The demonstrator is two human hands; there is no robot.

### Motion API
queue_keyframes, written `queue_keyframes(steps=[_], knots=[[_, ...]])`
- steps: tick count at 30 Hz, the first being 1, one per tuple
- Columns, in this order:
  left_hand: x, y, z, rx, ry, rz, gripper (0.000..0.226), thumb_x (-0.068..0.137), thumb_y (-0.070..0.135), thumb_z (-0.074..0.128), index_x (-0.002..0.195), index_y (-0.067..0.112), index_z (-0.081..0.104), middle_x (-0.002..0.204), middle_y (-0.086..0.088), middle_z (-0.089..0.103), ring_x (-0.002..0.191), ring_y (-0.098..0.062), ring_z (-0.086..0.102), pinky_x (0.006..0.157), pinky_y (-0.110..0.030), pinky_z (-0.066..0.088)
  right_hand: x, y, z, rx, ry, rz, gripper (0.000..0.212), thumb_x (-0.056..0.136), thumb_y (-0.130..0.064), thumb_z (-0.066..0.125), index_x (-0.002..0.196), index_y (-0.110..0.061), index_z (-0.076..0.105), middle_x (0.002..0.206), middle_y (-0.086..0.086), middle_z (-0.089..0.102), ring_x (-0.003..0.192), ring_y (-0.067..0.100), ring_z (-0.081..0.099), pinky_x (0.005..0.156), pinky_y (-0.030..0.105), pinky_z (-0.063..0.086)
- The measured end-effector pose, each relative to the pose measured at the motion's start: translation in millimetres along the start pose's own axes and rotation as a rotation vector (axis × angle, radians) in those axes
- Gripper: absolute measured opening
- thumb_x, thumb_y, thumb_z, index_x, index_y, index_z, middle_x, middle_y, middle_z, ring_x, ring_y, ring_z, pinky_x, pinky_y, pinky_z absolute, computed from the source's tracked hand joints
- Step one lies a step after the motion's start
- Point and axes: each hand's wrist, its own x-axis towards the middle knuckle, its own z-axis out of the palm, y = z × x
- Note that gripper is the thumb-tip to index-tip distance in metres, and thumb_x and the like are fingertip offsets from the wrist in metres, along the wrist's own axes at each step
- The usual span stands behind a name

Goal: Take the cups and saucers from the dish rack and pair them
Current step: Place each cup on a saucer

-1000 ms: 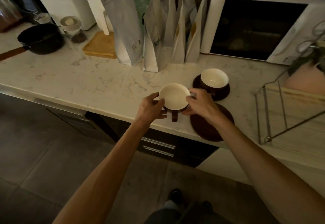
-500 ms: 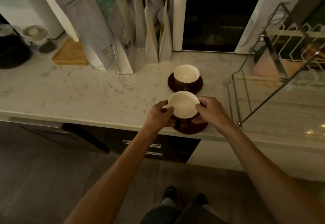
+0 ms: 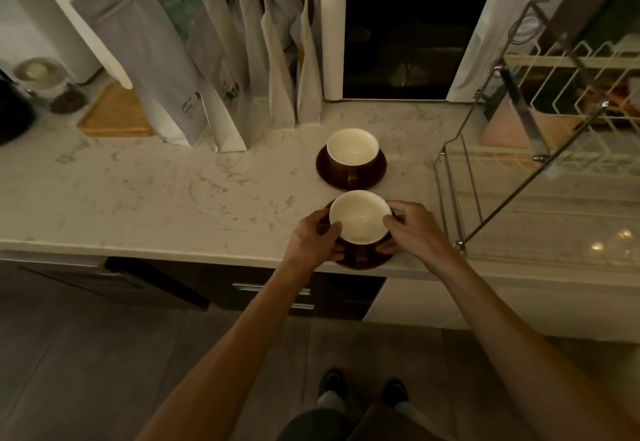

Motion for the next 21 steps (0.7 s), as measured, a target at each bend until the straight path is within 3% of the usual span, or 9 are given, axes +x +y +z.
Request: queue_keyframes(steps=[9, 17, 19, 21], knots=[[3.4, -1.1, -1.2, -0.027, -0.01, -0.025, 0.048, 0.094, 0.02, 0.058, 0.14, 0.019, 0.044, 0.132, -0.013, 0.059, 0.092, -0.022, 0.071, 0.068, -0.033, 0.062, 2.4, 1.3, 0.7, 0.02, -0.018, 0.009, 0.039, 0.098, -0.011, 0.052, 0.137, -0.013, 0.053, 0.129, 0.011, 0.062, 0.075, 0.021, 0.075, 0.071, 0.041, 0.063], [6.3, -5.0, -2.7, 0.054, 0.006, -0.021, 0.047, 0.096, 0.029, 0.054, 0.14, 0.022, 0.042, 0.13, -0.012, 0.059, 0.091, -0.018, 0.069, 0.076, -0.042, 0.061, 5.2, 7.7, -2.7, 0.077, -0.07, 0.039, 0.042, 0.1, -0.021, 0.052, 0.142, -0.017, 0.047, 0.122, 0.012, 0.065, 0.07, 0.02, 0.075, 0.067, 0.04, 0.064], [7.0, -8.8, -6.0, 0.116, 0.042, 0.023, 0.047, 0.096, 0.034, 0.053, 0.14, 0.023, 0.043, 0.129, -0.011, 0.06, 0.096, -0.019, 0.067, 0.078, -0.043, 0.061, 5.0, 10.4, -4.5, -0.002, -0.021, 0.012, 0.043, 0.1, -0.029, 0.051, 0.142, -0.018, 0.046, 0.125, 0.01, 0.064, 0.073, 0.019, 0.074, 0.07, 0.043, 0.063], [8.9, -13.7, -10.2, 0.183, 0.106, 0.062, 0.049, 0.095, 0.042, 0.052, 0.14, 0.023, 0.044, 0.13, -0.009, 0.059, 0.105, -0.019, 0.061, 0.085, -0.041, 0.058, 5.2, 15.5, -6.8, -0.129, 0.089, -0.019, 0.044, 0.099, -0.037, 0.05, 0.139, -0.018, 0.049, 0.129, 0.008, 0.064, 0.089, 0.02, 0.073, 0.08, 0.044, 0.061]])
